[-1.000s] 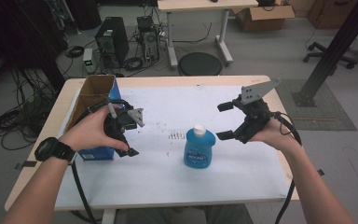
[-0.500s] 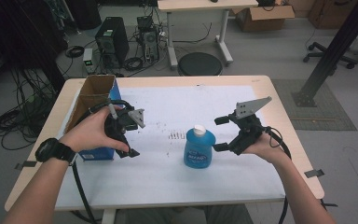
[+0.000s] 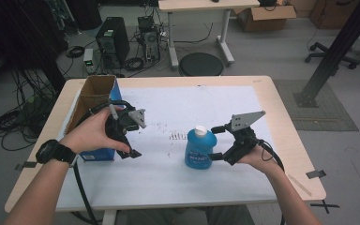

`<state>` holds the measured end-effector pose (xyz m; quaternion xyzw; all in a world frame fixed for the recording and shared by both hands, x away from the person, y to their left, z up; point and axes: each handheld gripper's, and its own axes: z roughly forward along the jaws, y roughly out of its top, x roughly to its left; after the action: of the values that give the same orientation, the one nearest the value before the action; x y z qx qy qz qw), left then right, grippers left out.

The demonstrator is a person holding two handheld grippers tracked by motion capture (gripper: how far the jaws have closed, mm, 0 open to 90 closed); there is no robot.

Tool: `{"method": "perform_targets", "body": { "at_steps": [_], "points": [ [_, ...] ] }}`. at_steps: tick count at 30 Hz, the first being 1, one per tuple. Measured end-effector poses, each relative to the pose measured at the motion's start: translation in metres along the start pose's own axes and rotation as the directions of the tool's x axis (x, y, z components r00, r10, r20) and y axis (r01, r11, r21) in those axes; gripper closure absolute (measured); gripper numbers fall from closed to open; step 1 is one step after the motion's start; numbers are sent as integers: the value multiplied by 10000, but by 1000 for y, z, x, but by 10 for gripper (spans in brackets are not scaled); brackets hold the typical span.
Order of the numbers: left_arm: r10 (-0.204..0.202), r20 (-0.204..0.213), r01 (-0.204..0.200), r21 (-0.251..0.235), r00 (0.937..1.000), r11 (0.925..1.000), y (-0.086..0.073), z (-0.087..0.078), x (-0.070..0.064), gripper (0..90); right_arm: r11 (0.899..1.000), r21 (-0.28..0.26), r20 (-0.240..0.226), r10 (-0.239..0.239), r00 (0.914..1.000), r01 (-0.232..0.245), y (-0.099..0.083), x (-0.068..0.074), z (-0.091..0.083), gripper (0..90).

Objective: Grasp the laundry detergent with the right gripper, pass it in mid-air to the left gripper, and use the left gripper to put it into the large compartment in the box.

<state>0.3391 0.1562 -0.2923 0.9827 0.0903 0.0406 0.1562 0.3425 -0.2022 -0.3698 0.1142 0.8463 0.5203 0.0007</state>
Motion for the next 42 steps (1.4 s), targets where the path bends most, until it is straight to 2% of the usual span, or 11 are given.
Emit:
{"method": "perform_targets", "body": {
  "at_steps": [13, 31, 42],
  "points": [
    [12, -98, -13, -100, 10000, 9999, 2, -3, -2, 48, 9994, -265, -140, 208, 9997, -212, -9, -1, 17, 31],
    [56, -166, -58, -141, 9998, 9999, 3, -6, -3, 48, 9992, -251, -296, 296, 9991, -303, -13, -3, 39, 62],
    [89, -180, -93, -176, 9998, 9998, 4, -8, -4, 48, 9991, -410, -334, 103, 9994, -117, -13, -2, 42, 150]
  ]
}}
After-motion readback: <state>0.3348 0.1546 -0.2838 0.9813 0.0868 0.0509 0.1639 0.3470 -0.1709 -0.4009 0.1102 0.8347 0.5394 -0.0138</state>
